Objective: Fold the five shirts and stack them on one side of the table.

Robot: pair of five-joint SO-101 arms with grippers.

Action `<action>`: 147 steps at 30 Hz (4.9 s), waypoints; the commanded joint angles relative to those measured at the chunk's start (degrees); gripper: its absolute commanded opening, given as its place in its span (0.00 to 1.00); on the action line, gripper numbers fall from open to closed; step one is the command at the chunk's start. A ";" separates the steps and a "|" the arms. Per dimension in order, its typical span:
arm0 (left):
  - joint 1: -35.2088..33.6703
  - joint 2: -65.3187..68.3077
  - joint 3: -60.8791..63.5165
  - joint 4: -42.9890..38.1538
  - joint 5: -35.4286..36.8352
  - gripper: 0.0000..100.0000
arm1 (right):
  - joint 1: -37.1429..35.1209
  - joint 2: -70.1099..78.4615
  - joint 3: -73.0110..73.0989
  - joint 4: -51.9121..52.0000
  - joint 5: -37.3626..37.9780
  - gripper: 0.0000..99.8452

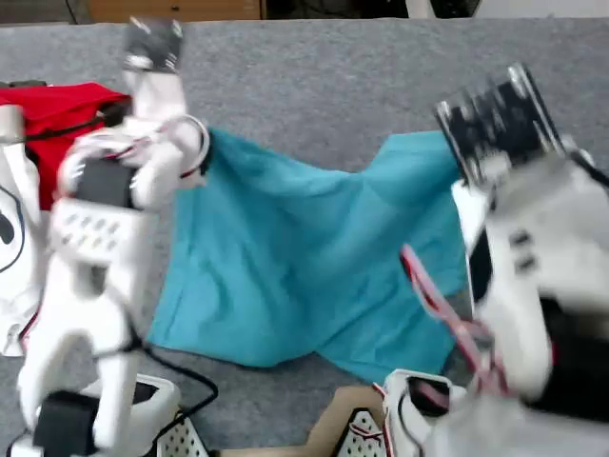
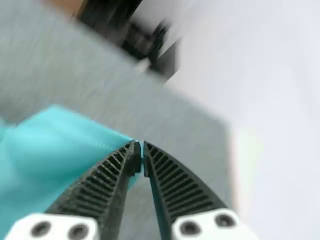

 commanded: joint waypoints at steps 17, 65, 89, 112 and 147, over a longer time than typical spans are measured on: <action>-14.95 -34.33 -16.97 6.51 -0.35 0.02 | 18.77 0.48 -34.95 -22.95 -16.44 0.01; -15.30 -54.37 50.55 -38.95 -4.31 0.02 | 10.86 2.15 -2.95 -42.29 -5.27 0.01; -10.90 14.99 11.34 -43.60 -3.78 0.02 | -5.49 19.56 25.01 -60.22 -6.15 0.01; -7.30 16.66 17.14 -7.38 -11.08 0.02 | -6.99 4.70 27.21 -7.47 6.95 0.01; -5.45 3.38 20.84 -24.44 0.88 0.02 | -0.48 50.42 -4.35 -48.97 -3.60 0.00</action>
